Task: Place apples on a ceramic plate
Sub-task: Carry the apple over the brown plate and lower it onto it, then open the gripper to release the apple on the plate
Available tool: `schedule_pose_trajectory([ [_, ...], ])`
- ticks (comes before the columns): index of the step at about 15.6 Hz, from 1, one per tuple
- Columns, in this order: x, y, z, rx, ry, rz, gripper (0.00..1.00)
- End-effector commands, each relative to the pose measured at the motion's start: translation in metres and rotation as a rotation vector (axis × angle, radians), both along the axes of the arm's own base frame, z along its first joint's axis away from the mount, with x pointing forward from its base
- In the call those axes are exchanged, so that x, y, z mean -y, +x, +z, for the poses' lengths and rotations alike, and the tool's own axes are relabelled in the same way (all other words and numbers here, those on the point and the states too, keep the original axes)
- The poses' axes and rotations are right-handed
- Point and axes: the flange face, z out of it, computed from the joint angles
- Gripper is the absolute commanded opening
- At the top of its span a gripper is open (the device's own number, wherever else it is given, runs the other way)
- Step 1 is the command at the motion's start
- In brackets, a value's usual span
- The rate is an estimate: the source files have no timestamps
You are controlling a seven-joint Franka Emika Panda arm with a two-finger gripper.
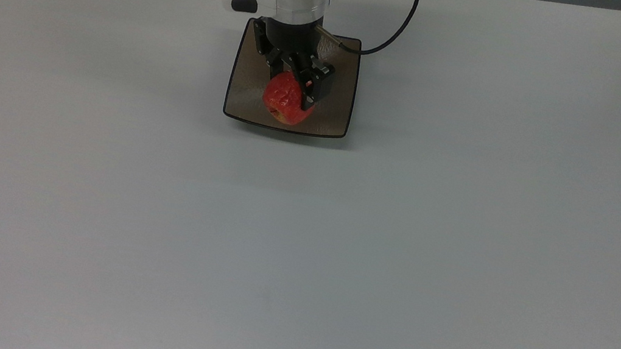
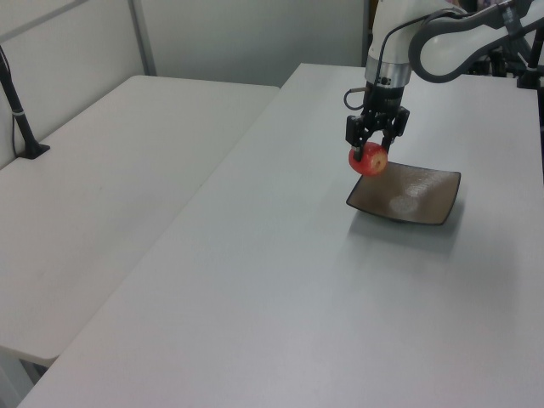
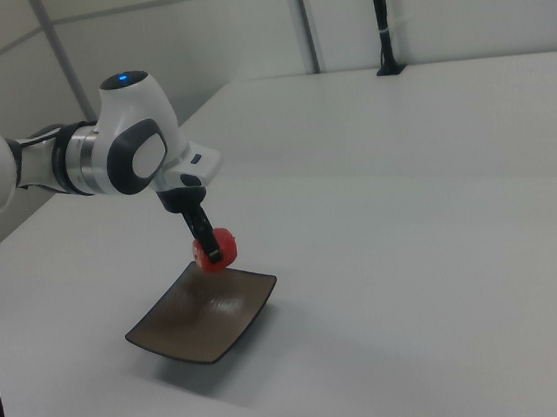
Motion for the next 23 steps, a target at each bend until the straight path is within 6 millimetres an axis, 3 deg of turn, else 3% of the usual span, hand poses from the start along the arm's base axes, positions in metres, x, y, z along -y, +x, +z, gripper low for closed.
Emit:
schedule_pose_trajectory([
  [1, -0.003, -0.009, 0.002, -0.013, -0.001, 0.028, 0.86],
  [2, -0.003, -0.009, 0.002, -0.013, -0.002, 0.029, 1.00],
  [18, -0.004, -0.007, 0.009, 0.003, -0.002, 0.045, 1.00],
  [20, -0.005, -0.007, 0.013, 0.012, -0.016, 0.131, 1.00],
  [23, -0.012, -0.016, 0.021, -0.008, -0.054, 0.398, 1.00],
])
